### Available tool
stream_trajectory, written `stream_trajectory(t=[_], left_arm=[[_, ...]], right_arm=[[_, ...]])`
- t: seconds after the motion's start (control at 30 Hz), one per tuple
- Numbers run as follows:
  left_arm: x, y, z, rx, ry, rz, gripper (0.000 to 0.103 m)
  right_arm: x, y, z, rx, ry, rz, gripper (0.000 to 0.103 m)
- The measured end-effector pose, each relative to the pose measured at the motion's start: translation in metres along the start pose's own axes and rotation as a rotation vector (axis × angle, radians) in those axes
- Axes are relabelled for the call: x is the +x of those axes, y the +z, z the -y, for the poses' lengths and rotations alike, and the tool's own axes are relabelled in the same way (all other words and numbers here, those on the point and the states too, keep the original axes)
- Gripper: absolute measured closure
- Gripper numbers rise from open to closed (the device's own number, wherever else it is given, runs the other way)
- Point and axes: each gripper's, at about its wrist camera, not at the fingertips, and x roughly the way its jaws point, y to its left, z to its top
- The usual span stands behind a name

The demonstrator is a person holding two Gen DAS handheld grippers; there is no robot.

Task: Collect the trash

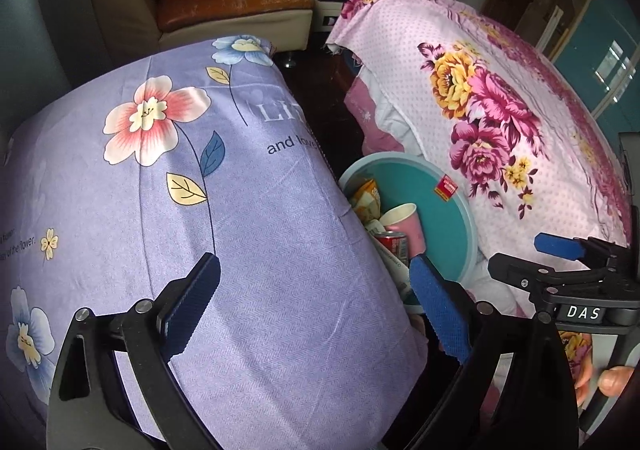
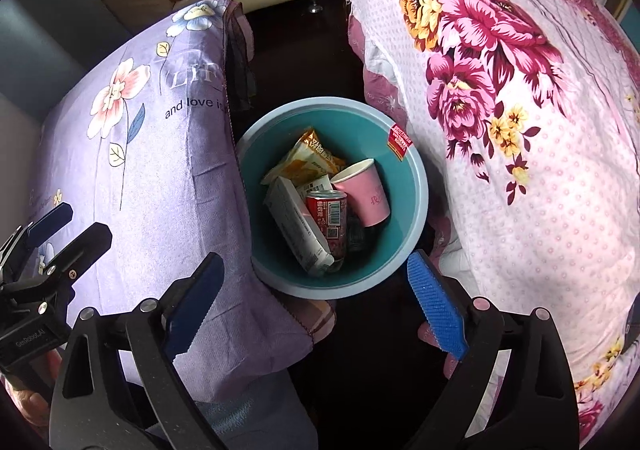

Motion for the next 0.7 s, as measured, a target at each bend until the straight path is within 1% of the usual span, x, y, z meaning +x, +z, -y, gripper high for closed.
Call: stream_trajectory(t=[0.03,0.2,0.33,0.47,0.7], left_arm=[[-0.004,-0.001,-0.001,0.002,0.003,0.006,0.006],[-0.020,-0.008,-0.007,-0.002,0.020,0.031,0.005],[-0.026,-0.014,-0.011,-0.002,0.017,0.036,0.004],[-0.029,-0.021,-0.014,-0.001,0.027,0.030,0.004],[-0.031,-0.028,-0.019,-0.001,0.041,0.031,0.004]], right_arm=[[-0.004,-0.003,-0.002,-0.004,-0.005,0.009,0.010],[-0.021,-0.016,-0.012,-0.015,-0.018,0.059,0.007],[-0.031,-0.025,-0.016,-0.017,-0.026,0.085,0.007],[-0.038,-0.036,-0.024,-0.044,-0.065,0.111,0.007],[-0.044,-0.047,-0.027,-0.038,-0.078,0.143,0.007]])
